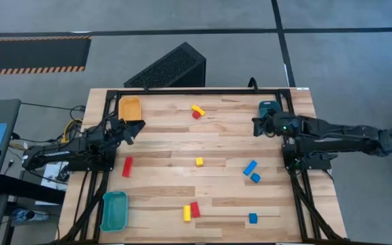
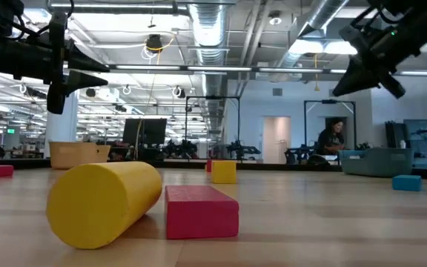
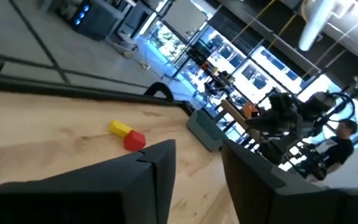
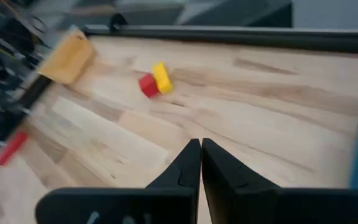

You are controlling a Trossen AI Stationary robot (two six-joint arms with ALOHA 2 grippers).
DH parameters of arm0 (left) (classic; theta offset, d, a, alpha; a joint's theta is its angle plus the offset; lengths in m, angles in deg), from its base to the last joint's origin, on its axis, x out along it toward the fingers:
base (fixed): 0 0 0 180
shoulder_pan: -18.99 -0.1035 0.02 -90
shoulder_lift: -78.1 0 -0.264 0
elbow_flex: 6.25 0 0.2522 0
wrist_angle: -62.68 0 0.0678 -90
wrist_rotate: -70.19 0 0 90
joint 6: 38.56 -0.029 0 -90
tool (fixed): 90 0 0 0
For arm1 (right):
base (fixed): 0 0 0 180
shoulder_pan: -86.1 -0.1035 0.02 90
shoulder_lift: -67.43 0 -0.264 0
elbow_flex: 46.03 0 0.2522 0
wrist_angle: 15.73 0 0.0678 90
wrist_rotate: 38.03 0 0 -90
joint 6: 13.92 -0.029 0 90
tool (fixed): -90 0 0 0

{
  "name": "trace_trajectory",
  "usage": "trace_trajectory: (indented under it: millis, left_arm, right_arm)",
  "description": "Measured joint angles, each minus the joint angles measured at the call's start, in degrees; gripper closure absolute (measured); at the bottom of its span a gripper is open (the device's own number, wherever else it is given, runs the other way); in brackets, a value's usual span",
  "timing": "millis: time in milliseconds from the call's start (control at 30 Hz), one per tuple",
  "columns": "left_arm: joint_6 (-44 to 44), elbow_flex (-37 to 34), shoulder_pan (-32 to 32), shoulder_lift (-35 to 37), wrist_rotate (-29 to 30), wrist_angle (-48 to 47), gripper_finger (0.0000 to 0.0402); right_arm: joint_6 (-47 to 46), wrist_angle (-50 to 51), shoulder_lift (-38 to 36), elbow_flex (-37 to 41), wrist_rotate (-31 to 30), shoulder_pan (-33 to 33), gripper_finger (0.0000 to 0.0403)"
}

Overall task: Sort & place blocks by color
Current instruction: Put the top blue block into the blue bin

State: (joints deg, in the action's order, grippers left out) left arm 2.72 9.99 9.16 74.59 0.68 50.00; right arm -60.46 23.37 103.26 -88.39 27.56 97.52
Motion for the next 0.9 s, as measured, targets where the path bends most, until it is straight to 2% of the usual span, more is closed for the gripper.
trace_trajectory:
  millis: [167,300,467,567,667,767,900]
  left_arm:
    - [-3.49,0.0,-2.28,0.0,-3.14,-0.06,0.0274]
    - [-6.44,0.0,-5.03,0.0,-5.03,-0.03,0.0273]
    - [-8.53,0.02,-9.38,-0.6,-7.78,0.84,0.0273]
    - [-8.73,0.06,-11.95,-2.42,-11.6,4.9,0.0273]
    - [-9.94,0.11,-14.16,-5.64,-15.87,7.24,0.0273]
    - [-10.23,0.84,-16.43,-9.61,-17.25,8.04,0.0273]
    - [-13.34,5.29,-19.69,-16.02,-20.78,8.23,0.0273]
  right_arm:
    - [-4.51,14.77,4.46,-9.56,2.04,-0.02,0.0365]
    - [-6.56,21.3,6.47,-13.92,4.81,-0.2,0.0365]
    - [-12.75,21.1,8.77,-14.27,5.77,-0.28,0.0365]
    - [-14.27,17.99,11.78,-14.27,7.52,-0.69,0.0365]
    - [-13.71,15.71,14.95,-14.27,9.26,-2.02,0.0365]
    - [-15.37,14.87,16.98,-14.27,10.0,-3.42,0.0365]
    - [-18.22,14.77,17.9,-14.27,10.46,-6.3,0.0365]
